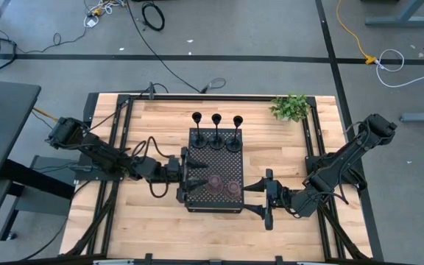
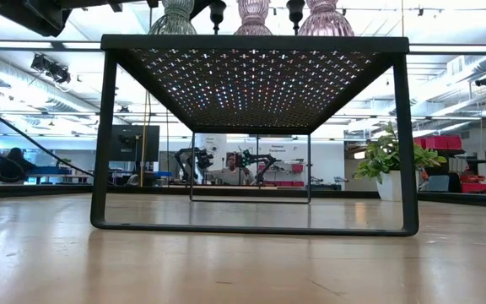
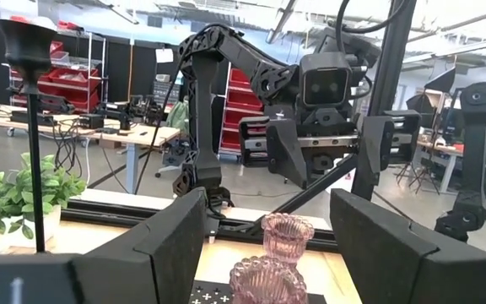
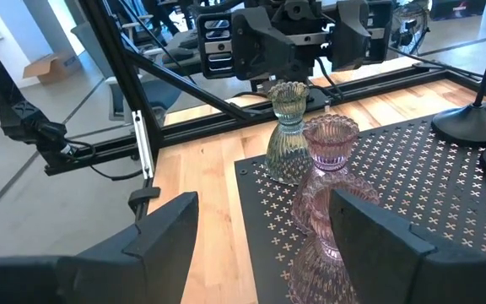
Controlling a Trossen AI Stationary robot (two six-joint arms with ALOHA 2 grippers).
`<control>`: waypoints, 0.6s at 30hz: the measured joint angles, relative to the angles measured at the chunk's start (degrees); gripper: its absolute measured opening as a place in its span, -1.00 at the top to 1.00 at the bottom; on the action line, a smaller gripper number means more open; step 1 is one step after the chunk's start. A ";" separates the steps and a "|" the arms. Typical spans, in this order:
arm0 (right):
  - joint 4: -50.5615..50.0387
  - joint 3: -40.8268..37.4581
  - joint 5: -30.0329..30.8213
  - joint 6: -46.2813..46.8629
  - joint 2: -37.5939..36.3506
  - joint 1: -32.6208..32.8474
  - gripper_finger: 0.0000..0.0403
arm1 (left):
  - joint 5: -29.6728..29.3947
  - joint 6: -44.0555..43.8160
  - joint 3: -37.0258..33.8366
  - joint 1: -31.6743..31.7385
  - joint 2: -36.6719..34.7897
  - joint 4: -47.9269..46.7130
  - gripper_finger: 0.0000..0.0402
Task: Pick & Place candle stick holders
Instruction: Return to Home Position
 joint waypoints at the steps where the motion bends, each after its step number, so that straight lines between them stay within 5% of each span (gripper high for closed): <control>1: 0.00 0.00 0.02 0.00 0.02 0.00 -0.31 | 0.00 0.00 0.00 -0.02 0.00 0.02 -0.26; 18: 0.00 0.00 0.00 -0.04 0.01 0.00 -0.31 | 0.02 0.00 -0.02 -0.04 0.00 3.30 -0.26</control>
